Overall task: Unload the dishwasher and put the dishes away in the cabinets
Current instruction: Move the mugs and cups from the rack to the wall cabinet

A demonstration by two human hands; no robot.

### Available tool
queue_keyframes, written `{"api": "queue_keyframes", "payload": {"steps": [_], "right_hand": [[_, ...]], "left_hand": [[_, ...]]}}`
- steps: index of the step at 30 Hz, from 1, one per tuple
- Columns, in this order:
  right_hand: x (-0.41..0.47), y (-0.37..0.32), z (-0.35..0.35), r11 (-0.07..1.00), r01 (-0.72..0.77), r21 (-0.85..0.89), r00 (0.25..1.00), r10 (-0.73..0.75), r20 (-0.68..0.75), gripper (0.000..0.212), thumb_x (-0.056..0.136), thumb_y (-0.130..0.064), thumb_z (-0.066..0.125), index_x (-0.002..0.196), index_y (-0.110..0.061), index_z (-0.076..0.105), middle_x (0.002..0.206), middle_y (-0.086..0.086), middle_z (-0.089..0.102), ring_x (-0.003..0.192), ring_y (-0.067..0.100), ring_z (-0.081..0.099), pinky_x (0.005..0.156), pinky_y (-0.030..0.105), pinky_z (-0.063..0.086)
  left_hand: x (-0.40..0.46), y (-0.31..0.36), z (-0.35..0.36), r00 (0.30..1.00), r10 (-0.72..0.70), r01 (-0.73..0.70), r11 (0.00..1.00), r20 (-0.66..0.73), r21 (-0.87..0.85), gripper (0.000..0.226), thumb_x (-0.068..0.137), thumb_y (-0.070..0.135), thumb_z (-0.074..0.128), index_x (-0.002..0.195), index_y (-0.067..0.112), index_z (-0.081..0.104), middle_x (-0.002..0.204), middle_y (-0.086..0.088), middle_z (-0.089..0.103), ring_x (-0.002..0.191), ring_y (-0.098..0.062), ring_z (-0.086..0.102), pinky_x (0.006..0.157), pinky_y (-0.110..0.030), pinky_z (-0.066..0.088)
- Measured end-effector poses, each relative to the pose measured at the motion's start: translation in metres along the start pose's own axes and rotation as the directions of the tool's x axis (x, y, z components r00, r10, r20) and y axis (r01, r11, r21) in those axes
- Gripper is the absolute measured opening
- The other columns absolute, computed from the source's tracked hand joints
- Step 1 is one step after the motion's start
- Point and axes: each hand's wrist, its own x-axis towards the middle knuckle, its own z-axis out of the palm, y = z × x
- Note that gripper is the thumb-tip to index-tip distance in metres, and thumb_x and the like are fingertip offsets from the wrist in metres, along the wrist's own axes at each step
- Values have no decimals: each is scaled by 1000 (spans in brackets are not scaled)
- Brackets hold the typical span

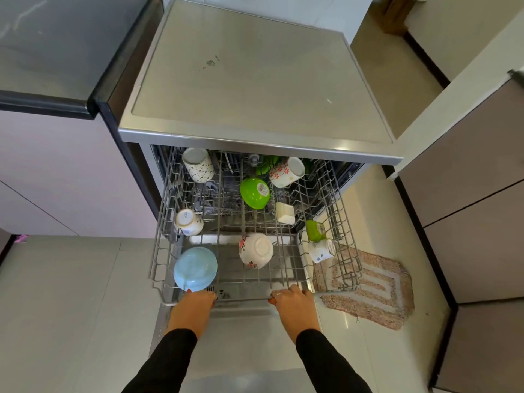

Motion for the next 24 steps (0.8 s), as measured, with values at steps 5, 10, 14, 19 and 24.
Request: {"api": "queue_keyframes", "payload": {"steps": [5,10,14,19,24], "right_hand": [[22,26,-32,947,-5,320,988,-44,148,49,92,-61,37,114,-27,65,104,-1,69,88,11,60,92,33,47],[46,80,-50,869,-214,446,973,231,17,31,99,-33,41,113,-18,63,110,4,68,93,16,63,89,29,50],[65,105,-53,743,-404,534,856,512,-64,29,97,-24,43,118,-11,60,114,12,65,101,25,62,89,34,48],[82,116,-59,682,-454,573,796,599,-81,32,94,-17,46,121,-7,60,115,19,64,102,34,62,86,37,50],[115,103,-86,640,-392,661,802,590,-96,39,94,-24,52,129,-7,52,124,18,58,107,35,59,92,40,49]], "left_hand": [[5,-2,2,999,-16,17,1000,42,-25,27,95,9,43,113,13,64,113,-5,66,83,-14,50,80,-18,43],[12,2,-12,994,7,3,997,113,-82,32,96,37,49,115,16,65,109,1,65,103,-16,62,89,-24,48],[16,1,-31,998,-8,14,996,69,-90,57,87,66,43,119,23,62,119,4,64,105,-13,61,89,-23,47],[26,-3,-46,997,-68,62,992,-44,-110,44,97,52,35,114,25,65,116,2,65,99,-15,62,90,-26,47],[48,-13,-58,983,-85,60,987,-165,-150,42,98,42,41,128,17,57,128,-4,59,110,-20,57,95,-30,45]]}}
